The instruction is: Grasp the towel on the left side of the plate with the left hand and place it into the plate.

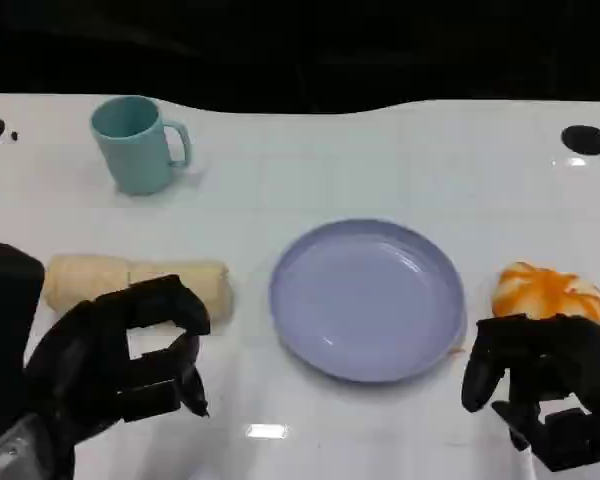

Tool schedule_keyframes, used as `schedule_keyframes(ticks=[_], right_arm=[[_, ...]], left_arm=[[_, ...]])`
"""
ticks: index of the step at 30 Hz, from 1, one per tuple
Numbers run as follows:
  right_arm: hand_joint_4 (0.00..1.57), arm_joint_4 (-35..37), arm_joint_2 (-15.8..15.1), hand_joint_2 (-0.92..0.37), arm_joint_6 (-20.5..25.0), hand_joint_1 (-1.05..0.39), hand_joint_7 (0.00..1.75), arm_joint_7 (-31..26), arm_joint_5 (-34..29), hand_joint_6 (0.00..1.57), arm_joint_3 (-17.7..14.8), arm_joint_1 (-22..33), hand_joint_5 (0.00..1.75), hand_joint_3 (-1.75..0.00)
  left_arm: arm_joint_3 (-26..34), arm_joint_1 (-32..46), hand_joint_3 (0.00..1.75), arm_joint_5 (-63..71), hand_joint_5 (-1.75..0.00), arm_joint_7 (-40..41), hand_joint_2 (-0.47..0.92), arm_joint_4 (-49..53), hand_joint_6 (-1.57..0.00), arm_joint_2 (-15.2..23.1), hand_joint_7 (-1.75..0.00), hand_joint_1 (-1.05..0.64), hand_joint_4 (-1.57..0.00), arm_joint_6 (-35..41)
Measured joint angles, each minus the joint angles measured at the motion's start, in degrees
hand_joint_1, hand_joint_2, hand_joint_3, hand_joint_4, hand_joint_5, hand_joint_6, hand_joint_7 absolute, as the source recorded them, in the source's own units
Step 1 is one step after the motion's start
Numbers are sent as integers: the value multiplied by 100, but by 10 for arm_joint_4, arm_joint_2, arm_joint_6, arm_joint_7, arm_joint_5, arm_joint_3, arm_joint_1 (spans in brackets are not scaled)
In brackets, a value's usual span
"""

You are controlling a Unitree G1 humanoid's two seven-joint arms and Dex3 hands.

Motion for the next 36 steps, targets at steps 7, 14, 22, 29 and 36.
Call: schedule_keyframes(ticks=[7,14,22,29,36], right_arm=[[69,0,0,-62,0,5,144,0,0,67,0,0,165,-101],[70,0,0,-61,-2,4,144,0,-1,67,0,0,166,-101],[69,1,0,-61,-9,4,143,0,-3,67,0,0,165,-102],[70,0,0,-62,-9,4,144,0,-6,67,0,0,167,-101],[69,0,2,-62,-9,5,145,0,-4,67,0,0,167,-101]], left_arm=[[-1,0,108,1,-175,4,68,-1,-67,1,-174,-11,-80,0],[-2,0,107,6,-175,6,69,-2,-67,3,-174,-11,-80,0],[-2,0,107,6,-175,7,68,-2,-67,4,-174,-10,-80,0],[-2,0,106,6,-175,7,67,-2,-69,4,-168,-12,-79,-4],[-15,7,109,50,-146,8,56,-1,-69,5,-110,-11,-65,-71]])
